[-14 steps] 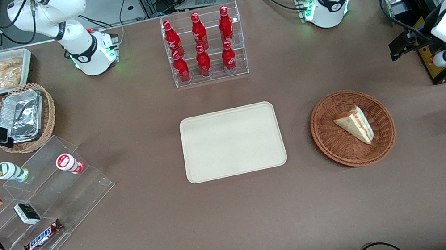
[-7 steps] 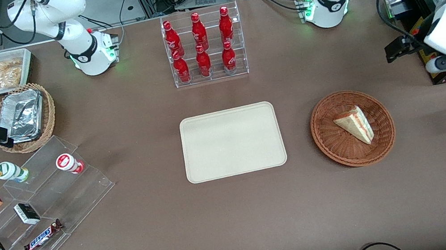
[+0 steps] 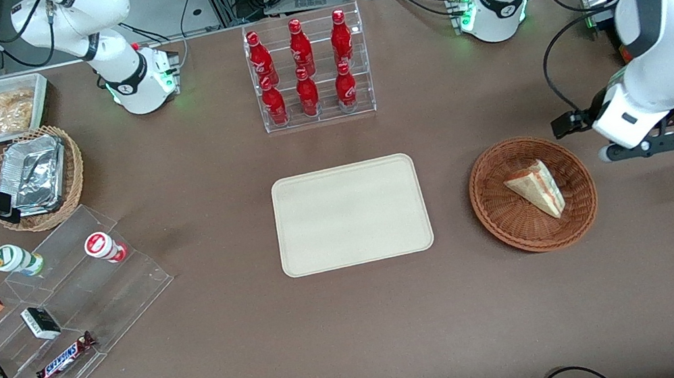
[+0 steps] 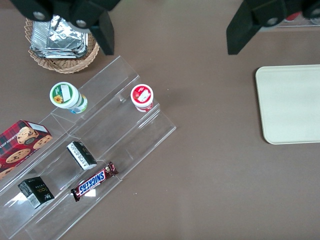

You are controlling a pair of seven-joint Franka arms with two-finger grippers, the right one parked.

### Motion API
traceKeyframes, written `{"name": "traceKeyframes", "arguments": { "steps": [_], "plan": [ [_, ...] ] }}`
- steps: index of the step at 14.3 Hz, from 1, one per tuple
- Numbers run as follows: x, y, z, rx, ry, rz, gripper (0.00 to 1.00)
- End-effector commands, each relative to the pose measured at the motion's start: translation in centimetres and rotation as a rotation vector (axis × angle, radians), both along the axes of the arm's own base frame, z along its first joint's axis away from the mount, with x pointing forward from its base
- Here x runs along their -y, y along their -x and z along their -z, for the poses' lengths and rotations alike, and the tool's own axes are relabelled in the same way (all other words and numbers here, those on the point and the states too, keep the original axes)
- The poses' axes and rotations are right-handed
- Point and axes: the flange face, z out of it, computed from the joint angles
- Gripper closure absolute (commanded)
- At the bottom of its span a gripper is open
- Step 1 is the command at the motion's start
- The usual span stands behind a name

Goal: Place sandwich from basket to tray
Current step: 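Move the left gripper over the wicker basket toward the wrapped sandwich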

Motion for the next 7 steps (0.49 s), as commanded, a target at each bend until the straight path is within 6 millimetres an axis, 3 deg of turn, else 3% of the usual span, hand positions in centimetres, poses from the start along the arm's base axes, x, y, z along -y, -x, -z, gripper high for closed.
{"name": "traceKeyframes", "arguments": {
  "steps": [1,4,7],
  "plan": [
    [0.2,1.6,3.3,0.062,-0.011,-0.033,0.00],
    [0.4,1.9,7.0,0.157,-0.014,-0.209,0.00],
    [2.1,1.4,8.8,0.161,-0.027,-0.444,0.00]
  ]
}}
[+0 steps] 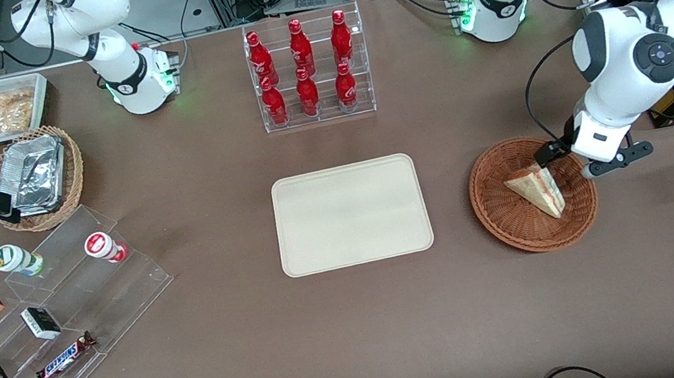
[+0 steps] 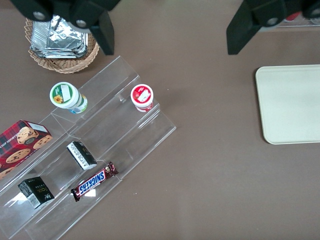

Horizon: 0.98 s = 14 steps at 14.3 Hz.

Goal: Place sandwich from basket to tray
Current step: 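Lower the left gripper and grasp the wrapped sandwich in the basket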

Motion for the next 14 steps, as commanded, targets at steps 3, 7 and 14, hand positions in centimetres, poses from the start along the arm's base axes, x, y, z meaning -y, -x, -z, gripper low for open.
{"name": "traceKeyframes", "arguments": {
  "steps": [3,7,14],
  "plan": [
    [2.9,-0.5,2.2,0.025,0.003,-0.356,0.00],
    [2.9,-0.5,4.6,-0.008,-0.003,-0.417,0.00],
    [2.3,-0.5,7.2,-0.053,-0.017,-0.522,0.72]
  ]
}}
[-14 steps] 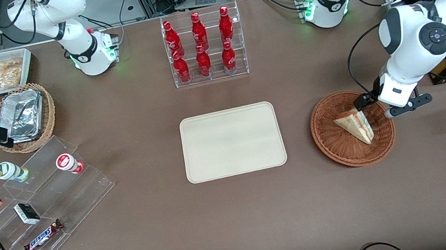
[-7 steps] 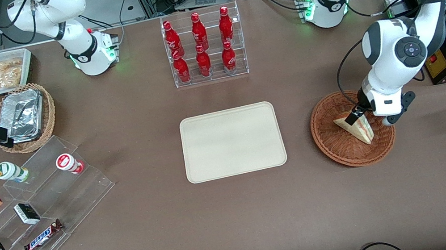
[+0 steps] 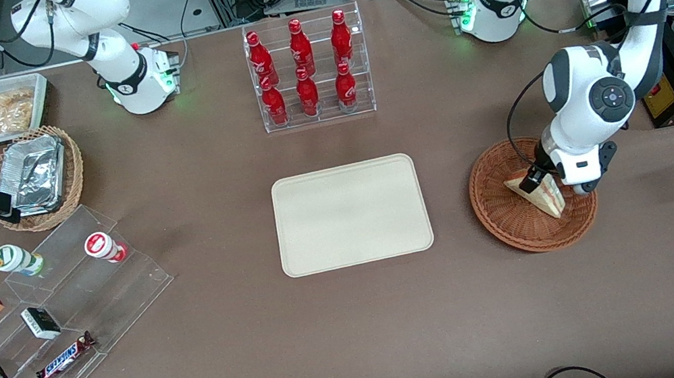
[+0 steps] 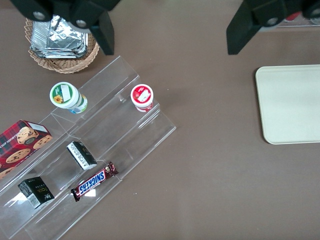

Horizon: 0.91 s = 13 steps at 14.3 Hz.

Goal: Place sandwich from basket to tray
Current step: 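Lower the left gripper and grasp the wrapped sandwich in the basket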

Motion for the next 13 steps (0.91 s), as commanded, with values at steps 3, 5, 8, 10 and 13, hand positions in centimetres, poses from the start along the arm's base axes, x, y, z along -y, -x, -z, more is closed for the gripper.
{"name": "traceKeyframes", "arguments": {
  "steps": [3,5,8,10,13],
  "plan": [
    [0.0,-0.9,-1.3,0.029,-0.003,-0.037,0.93],
    [0.7,-1.6,-3.1,0.051,0.000,-0.028,0.95],
    [5.2,-2.8,-6.6,0.023,-0.009,0.072,0.98],
    [9.5,-3.8,-8.6,-0.040,-0.029,0.152,0.98],
    [18.5,-4.2,-9.6,-0.048,-0.033,0.289,0.98]
  ]
}}
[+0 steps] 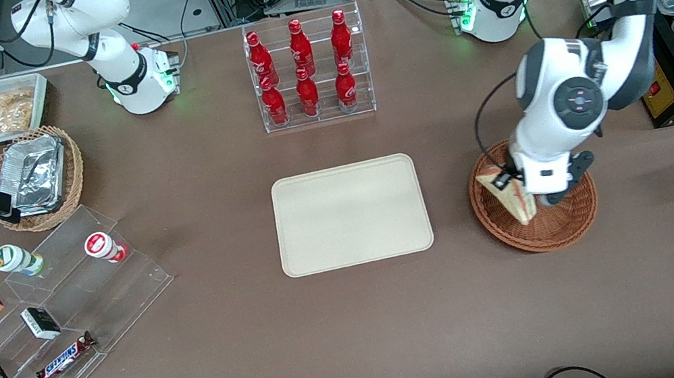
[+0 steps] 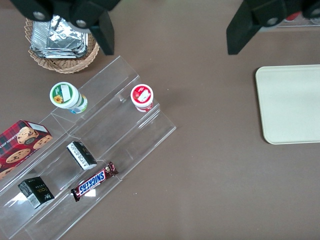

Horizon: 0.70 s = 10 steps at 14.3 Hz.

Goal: Place sandwich from basket to tray
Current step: 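Lift the sandwich and carry it over the cream tray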

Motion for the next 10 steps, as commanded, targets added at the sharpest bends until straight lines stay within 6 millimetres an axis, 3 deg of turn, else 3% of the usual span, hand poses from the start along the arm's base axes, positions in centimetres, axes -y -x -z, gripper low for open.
{"name": "traceKeyframes", "arguments": {
  "steps": [1,7,10],
  "plan": [
    [7.7,-1.2,0.8,-0.002,-0.012,0.114,0.98],
    [22.0,-0.3,4.3,0.035,0.026,0.285,0.99],
    [27.0,1.4,6.7,0.032,0.030,0.354,0.99]
  ]
}}
